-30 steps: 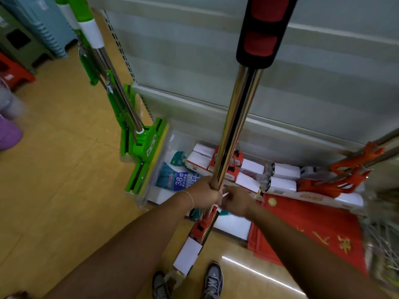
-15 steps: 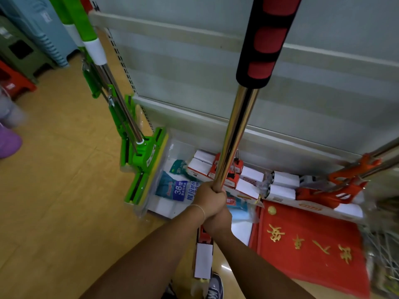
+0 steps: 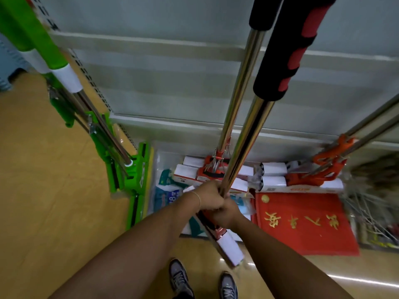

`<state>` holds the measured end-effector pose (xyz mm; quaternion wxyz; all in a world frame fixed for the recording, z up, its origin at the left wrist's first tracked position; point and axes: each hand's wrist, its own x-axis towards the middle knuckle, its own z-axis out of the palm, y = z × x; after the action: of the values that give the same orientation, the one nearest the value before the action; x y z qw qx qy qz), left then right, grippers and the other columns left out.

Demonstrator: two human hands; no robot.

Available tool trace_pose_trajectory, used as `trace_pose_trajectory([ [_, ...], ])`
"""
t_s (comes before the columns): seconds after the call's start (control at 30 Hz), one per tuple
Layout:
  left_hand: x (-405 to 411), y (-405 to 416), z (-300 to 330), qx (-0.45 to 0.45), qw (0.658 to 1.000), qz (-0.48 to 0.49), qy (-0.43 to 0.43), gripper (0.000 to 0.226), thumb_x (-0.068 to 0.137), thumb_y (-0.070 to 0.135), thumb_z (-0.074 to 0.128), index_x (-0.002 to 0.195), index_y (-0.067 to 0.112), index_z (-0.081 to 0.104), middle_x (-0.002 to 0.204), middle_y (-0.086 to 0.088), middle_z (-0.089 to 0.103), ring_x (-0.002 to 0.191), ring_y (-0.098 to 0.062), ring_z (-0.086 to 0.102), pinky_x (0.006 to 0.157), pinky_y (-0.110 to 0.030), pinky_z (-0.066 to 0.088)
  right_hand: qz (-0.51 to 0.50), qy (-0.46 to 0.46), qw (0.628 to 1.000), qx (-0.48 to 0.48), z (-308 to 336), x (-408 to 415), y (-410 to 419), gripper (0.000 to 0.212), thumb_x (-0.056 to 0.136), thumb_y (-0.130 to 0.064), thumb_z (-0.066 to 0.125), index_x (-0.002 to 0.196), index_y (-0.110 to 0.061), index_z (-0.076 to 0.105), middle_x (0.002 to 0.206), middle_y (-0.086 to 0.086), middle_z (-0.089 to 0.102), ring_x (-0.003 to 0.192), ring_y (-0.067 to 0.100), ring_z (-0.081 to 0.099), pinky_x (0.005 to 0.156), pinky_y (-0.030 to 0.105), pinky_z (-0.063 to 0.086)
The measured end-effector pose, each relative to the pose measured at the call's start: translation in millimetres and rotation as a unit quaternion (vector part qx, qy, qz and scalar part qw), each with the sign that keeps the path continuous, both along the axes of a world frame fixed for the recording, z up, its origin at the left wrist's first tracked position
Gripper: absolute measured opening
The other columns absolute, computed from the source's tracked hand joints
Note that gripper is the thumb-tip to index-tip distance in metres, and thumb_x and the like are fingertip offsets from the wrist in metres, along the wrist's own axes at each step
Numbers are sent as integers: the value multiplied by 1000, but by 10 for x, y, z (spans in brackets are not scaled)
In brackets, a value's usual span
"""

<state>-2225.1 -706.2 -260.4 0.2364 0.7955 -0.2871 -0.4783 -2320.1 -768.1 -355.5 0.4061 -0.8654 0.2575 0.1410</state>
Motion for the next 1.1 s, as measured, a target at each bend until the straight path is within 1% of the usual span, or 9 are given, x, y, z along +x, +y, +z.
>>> trace_pose_trajectory([
  [0.1,86,-49,-3,-14,999,-23,-32,10,79,22,70,76,28,63,86,1,68,89,-18,64,91,-44,53,-12,42,998,51,-112,113,-136,41,82,-28,55,115,-7,66,104,10,68,100,26,64,88,36,55],
  [0.17,119,-46,-16,-25,999,-10,-47,6,82,26,71,82,26,65,88,2,68,90,-17,64,90,-40,53,3,52,998,47,57,213,-171,33,90,-14,51,120,-2,62,114,14,64,110,29,59,97,34,50],
  [0.27,193,-41,-37,-45,996,19,-75,10,85,26,70,91,24,62,100,-1,68,96,-19,63,85,-30,49,14,38,999,30,130,321,-219,25,94,1,47,113,3,64,113,18,63,108,31,57,93,35,50],
  [0.33,236,-74,-46,-49,994,43,-85,12,88,25,68,99,26,63,107,-2,68,100,-21,63,88,-31,48,-2,20,999,35,101,398,-258,20,94,-2,48,104,0,66,104,17,65,100,30,60,88,41,53],
  [0.43,265,-154,-52,-40,992,83,-90,21,91,21,64,113,20,65,114,-4,68,108,-23,62,96,-35,47,-28,10,999,42,80,489,-268,13,94,-9,55,99,-7,67,92,5,64,89,22,59,77,33,51],
  [0.6,302,-290,-19,-29,990,101,-92,28,89,21,66,117,22,63,119,-4,67,111,-23,61,100,-35,47,-35,38,998,24,132,583,-360,6,94,-22,60,94,-17,64,103,8,69,97,24,64,86,38,54],
  [0.83,251,-418,196,-60,983,132,-110,34,88,26,67,121,22,58,114,1,69,107,-17,62,94,-27,44,-2,60,998,-19,295,591,-633,26,93,-34,59,116,-21,63,116,3,68,105,24,63,83,30,47],
  [0.9,227,-451,320,-72,980,144,-116,35,88,26,67,121,21,59,111,0,70,106,-17,63,96,-29,47,15,47,998,-30,432,580,-699,26,92,-31,61,116,-21,62,114,4,68,105,25,63,80,29,47],
  [1.1,191,-598,742,-98,972,150,-154,36,83,23,69,116,17,59,111,-5,68,104,-23,63,94,-34,51,65,5,994,-93,942,582,-798,34,99,-16,46,131,-8,56,131,14,60,121,34,55,92,35,46],
])
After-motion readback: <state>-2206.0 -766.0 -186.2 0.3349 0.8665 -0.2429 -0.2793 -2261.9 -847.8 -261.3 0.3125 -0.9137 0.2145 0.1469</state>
